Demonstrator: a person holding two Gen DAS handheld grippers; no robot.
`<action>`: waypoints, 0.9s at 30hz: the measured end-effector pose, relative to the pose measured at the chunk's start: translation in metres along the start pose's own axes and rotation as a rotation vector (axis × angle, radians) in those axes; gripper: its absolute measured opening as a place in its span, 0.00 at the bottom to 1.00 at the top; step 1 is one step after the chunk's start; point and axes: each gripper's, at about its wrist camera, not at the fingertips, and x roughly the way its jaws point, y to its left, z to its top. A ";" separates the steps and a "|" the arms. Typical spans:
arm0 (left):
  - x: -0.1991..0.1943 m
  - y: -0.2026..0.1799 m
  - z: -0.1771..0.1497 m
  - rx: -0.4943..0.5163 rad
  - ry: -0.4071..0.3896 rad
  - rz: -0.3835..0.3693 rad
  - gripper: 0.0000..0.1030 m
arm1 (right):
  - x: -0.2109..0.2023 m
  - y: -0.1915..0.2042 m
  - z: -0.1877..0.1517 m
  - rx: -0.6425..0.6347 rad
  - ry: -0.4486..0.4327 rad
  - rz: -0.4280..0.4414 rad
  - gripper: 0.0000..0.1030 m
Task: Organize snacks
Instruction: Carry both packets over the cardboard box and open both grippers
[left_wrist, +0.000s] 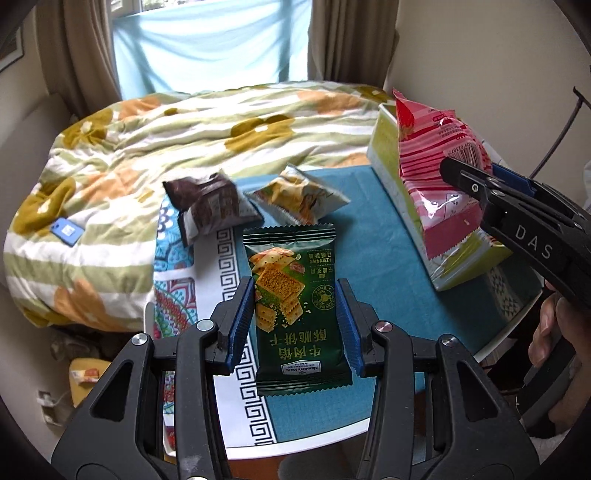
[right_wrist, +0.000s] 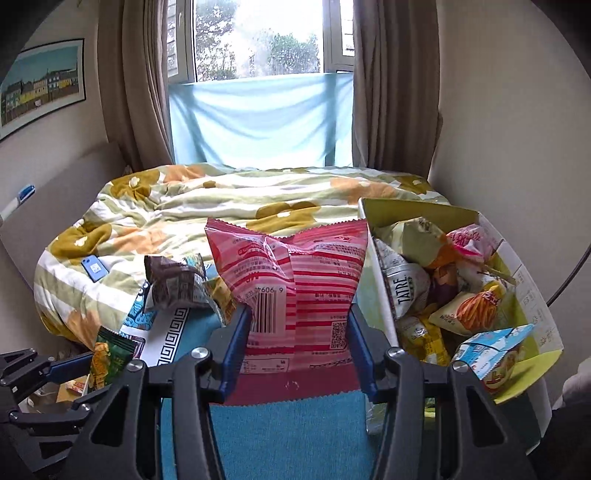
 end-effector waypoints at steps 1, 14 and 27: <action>-0.004 -0.005 0.006 0.013 -0.014 -0.010 0.39 | -0.007 -0.003 0.003 0.008 -0.006 -0.004 0.46; -0.009 -0.117 0.098 0.077 -0.149 -0.098 0.39 | -0.065 -0.122 0.041 0.132 -0.105 -0.060 0.46; 0.088 -0.232 0.128 0.043 -0.015 -0.136 0.39 | -0.054 -0.236 0.054 0.094 -0.052 -0.028 0.46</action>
